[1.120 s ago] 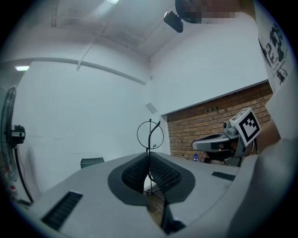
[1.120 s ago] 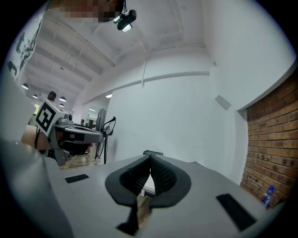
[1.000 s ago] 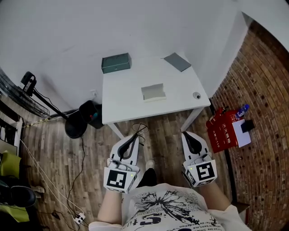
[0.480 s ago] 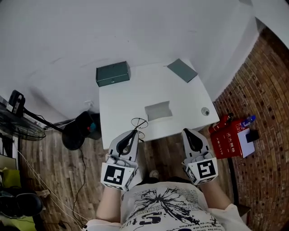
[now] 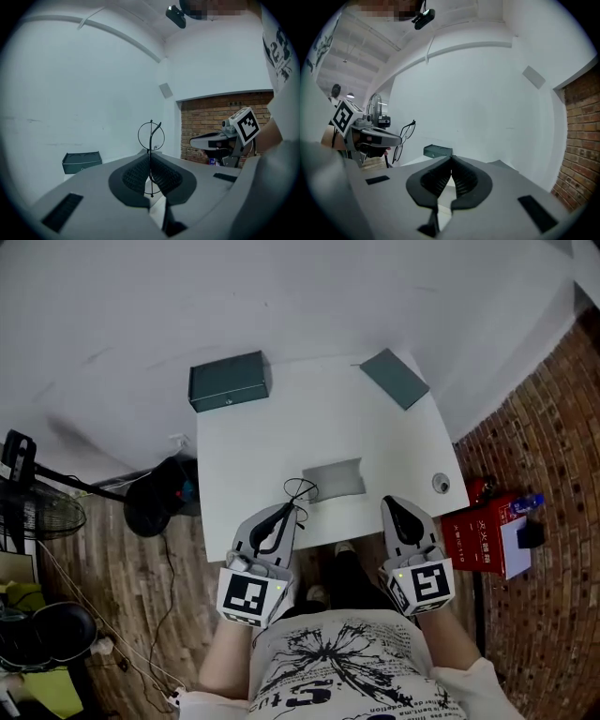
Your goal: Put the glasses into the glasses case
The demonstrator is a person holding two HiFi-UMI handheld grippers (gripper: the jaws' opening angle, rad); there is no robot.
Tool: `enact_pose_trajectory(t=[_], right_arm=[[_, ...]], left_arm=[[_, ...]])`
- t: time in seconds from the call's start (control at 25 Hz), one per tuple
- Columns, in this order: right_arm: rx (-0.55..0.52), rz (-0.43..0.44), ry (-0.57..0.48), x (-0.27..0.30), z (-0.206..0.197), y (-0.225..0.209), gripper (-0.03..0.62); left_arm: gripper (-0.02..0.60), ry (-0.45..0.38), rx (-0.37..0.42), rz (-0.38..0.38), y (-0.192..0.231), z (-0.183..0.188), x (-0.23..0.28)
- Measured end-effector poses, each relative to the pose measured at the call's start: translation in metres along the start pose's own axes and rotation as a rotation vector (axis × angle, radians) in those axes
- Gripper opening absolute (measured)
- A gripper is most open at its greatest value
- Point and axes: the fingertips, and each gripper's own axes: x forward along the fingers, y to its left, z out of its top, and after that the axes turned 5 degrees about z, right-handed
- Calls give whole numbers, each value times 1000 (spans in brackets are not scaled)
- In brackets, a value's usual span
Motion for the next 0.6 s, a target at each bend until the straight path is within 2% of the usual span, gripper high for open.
enact_pose_trajectory(t=[0.16, 0.28, 0.6], right_arm=[[27, 40, 49, 31, -14, -24, 12], [64, 63, 80, 49, -29, -39, 12], [114, 103, 137, 73, -65, -63, 12]], left_arm=[[21, 72, 21, 8, 9, -24, 41], [21, 139, 47, -20, 8, -45, 68], [21, 357, 189, -250, -29, -112, 126]])
